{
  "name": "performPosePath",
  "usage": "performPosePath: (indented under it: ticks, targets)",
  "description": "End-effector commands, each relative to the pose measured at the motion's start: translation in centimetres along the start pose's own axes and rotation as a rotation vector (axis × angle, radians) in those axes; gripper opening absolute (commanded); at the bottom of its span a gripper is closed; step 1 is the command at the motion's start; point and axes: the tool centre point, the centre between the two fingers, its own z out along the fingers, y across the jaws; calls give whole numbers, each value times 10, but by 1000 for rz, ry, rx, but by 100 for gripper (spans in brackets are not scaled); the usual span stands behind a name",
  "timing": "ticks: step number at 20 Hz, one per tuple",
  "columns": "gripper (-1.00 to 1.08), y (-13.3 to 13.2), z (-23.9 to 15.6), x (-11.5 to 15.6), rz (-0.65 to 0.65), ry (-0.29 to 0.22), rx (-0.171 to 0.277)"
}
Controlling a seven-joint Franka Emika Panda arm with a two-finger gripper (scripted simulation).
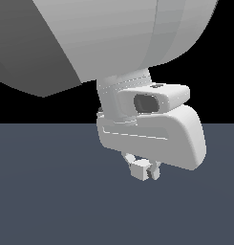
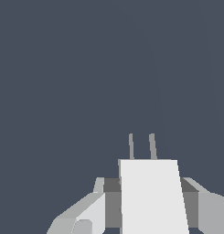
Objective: Plug the charger into the wall socket.
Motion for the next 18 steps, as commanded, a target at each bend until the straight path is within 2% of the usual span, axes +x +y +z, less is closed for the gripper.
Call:
performPosePath:
  ticks: [1, 9, 18]
  targets:
    - [-100, -1, -1, 0, -6, 0, 3]
    - [-100, -6, -7, 7, -91, 3, 32]
    - [-100, -18, -22, 23, -289, 8, 101]
